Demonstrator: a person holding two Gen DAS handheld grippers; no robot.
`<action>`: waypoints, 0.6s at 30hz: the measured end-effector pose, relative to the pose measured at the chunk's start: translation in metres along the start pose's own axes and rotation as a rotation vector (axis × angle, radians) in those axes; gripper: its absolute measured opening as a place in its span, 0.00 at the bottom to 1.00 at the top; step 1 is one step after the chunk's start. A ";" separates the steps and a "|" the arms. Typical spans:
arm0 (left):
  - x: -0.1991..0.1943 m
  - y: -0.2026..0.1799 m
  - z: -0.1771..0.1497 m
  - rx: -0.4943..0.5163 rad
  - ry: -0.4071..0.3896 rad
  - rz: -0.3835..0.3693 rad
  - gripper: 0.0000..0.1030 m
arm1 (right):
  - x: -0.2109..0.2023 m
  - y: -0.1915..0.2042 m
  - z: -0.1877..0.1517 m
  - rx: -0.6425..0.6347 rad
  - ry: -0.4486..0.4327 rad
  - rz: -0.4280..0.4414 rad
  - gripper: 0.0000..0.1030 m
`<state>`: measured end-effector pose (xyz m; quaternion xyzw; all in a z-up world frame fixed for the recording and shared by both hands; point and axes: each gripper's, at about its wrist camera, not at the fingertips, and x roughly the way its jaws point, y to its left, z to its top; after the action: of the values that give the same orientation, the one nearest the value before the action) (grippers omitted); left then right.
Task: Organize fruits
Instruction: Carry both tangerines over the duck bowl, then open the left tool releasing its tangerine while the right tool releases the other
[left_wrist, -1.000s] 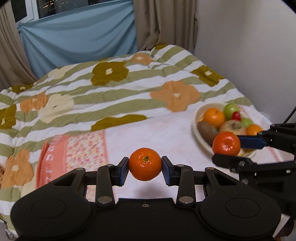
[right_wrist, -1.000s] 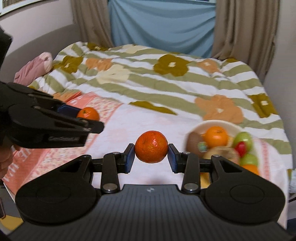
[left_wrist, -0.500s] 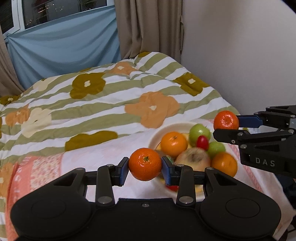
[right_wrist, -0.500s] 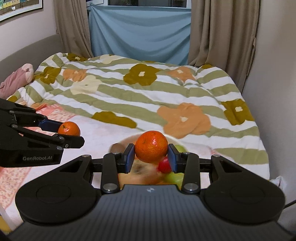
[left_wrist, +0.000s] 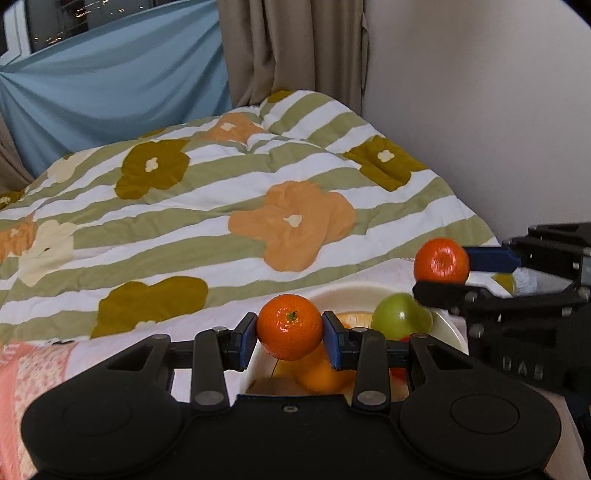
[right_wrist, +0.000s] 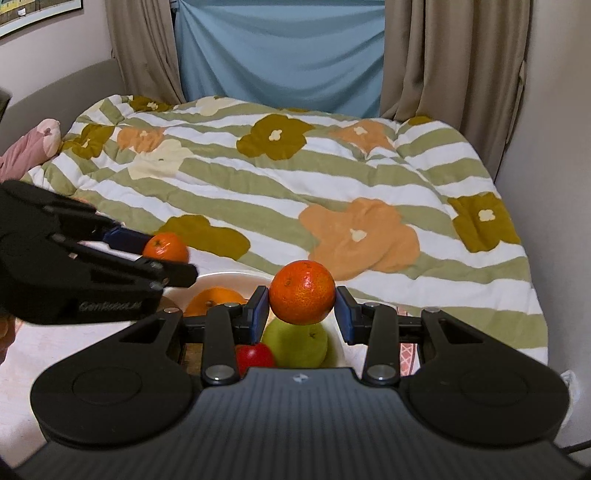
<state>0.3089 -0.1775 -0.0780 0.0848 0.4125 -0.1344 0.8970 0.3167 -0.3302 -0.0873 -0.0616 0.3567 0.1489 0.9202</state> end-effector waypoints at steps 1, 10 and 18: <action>0.006 -0.001 0.003 0.005 0.002 -0.003 0.40 | 0.004 -0.002 -0.001 0.002 0.004 0.003 0.52; 0.043 -0.024 0.020 0.071 0.029 -0.045 0.40 | 0.021 -0.027 -0.007 0.036 0.012 -0.004 0.52; 0.053 -0.032 0.016 0.106 0.051 -0.059 0.47 | 0.020 -0.038 -0.007 0.052 0.010 -0.015 0.52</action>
<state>0.3439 -0.2208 -0.1097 0.1236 0.4299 -0.1805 0.8760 0.3388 -0.3634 -0.1058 -0.0408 0.3645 0.1325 0.9208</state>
